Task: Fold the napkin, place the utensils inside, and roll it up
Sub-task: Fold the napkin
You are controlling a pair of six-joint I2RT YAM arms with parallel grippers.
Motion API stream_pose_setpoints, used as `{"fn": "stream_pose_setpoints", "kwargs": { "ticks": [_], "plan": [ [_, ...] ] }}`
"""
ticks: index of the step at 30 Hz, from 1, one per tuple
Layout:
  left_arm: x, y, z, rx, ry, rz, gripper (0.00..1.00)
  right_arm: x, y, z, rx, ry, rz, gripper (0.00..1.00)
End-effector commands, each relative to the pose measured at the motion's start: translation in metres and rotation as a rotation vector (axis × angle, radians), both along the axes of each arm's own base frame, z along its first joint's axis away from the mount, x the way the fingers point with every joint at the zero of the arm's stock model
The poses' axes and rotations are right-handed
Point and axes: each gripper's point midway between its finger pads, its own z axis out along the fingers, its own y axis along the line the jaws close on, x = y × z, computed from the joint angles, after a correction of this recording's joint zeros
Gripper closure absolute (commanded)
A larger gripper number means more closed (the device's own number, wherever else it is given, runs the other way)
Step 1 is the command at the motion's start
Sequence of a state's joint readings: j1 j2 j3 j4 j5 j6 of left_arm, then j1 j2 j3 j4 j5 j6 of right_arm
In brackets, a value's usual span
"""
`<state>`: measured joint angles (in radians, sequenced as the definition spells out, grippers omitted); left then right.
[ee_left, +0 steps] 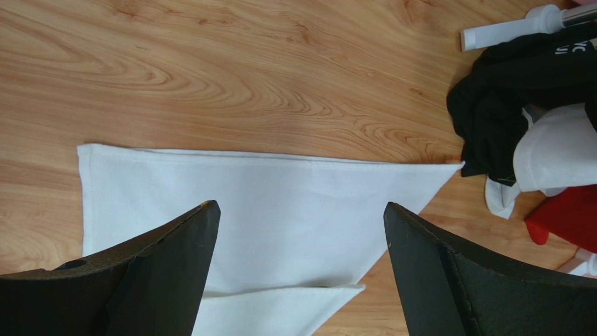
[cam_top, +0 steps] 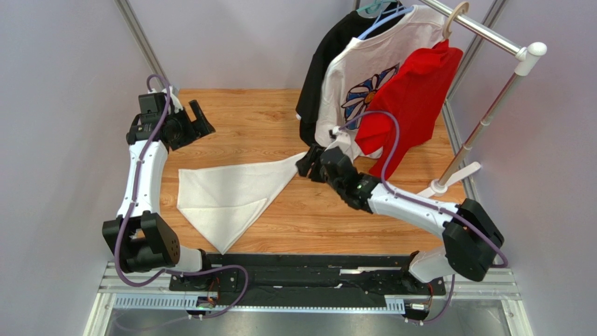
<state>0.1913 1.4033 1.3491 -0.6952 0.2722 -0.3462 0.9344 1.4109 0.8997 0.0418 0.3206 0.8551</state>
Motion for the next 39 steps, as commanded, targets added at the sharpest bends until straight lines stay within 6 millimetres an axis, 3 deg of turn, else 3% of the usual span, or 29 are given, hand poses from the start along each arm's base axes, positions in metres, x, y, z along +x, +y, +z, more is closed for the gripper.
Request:
{"fn": "stream_pose_setpoints", "kwargs": {
  "ticks": [1, 2, 5, 6, 8, 9, 11, 15, 19, 32, 39],
  "plan": [
    [0.001, -0.007, 0.021, -0.019, -0.071, -0.025, 0.04, 0.048, -0.048, -0.036, -0.305, -0.030, 0.016, 0.42],
    [0.001, -0.008, 0.019, -0.024, -0.067, -0.030, 0.04, 0.063, -0.055, -0.052, -0.336, 0.004, -0.005, 0.42],
    [0.001, -0.011, 0.017, -0.035, -0.067, -0.047, 0.04, 0.095, -0.050, -0.049, -0.335, -0.023, -0.034, 0.43],
    [0.002, -0.012, 0.018, -0.035, -0.070, -0.052, 0.05, 0.103, -0.050, -0.067, -0.368, 0.002, -0.046, 0.43],
    [0.003, -0.014, 0.017, -0.042, -0.072, -0.060, 0.05, 0.119, -0.043, -0.065, -0.358, -0.007, -0.050, 0.43],
    [0.003, -0.014, 0.018, -0.043, -0.074, -0.062, 0.05, 0.123, -0.041, -0.081, -0.375, 0.018, -0.053, 0.44],
    [0.004, -0.016, 0.016, -0.051, -0.070, -0.070, 0.05, 0.131, -0.036, -0.082, -0.363, 0.017, -0.063, 0.44],
    [0.004, -0.018, 0.016, -0.061, -0.071, -0.076, 0.05, 0.140, -0.032, -0.088, -0.327, 0.022, -0.102, 0.43],
    [0.004, -0.020, 0.017, -0.072, -0.075, -0.086, 0.05, 0.148, -0.035, -0.107, -0.337, 0.055, -0.150, 0.43],
    [0.004, -0.022, 0.020, -0.077, -0.084, -0.091, 0.05, 0.159, -0.032, -0.112, -0.145, 0.109, -0.207, 0.46],
    [0.003, -0.022, 0.020, -0.079, -0.082, -0.094, 0.05, 0.166, -0.029, -0.125, -0.143, 0.171, -0.222, 0.48]
  ]
}}
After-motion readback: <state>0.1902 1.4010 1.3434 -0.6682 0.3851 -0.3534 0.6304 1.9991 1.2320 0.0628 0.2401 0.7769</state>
